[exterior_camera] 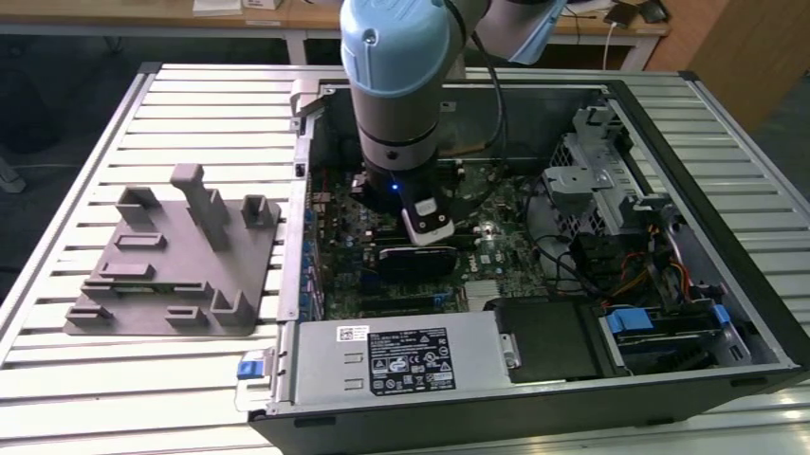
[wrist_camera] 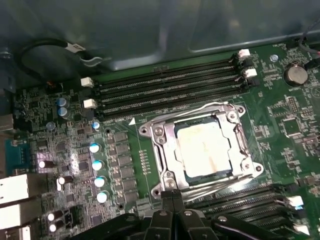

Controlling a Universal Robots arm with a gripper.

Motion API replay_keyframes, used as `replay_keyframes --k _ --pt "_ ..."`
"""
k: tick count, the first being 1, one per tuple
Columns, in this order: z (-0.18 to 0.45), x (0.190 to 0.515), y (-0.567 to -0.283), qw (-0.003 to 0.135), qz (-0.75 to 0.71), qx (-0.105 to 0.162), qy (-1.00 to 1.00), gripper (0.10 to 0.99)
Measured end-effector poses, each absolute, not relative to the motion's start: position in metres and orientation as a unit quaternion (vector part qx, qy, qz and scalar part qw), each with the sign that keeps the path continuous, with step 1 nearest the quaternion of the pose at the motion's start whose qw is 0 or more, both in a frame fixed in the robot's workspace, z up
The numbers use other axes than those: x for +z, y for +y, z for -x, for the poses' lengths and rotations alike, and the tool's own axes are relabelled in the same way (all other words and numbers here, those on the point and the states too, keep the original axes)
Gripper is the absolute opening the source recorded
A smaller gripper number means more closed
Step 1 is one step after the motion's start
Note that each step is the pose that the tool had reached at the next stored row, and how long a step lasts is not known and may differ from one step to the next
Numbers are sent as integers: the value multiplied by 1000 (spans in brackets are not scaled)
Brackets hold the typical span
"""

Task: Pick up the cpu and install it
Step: 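Install the second cpu locking lever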

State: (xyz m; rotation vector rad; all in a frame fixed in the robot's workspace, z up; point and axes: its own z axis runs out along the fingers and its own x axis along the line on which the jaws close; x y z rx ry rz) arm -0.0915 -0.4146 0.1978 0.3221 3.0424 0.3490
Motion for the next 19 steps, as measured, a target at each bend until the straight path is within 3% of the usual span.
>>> replay_keyframes --k 8,19 --pt "95 192 -415 29 -105 133 985 106" --pt "96 199 -415 29 -105 134 985 106"
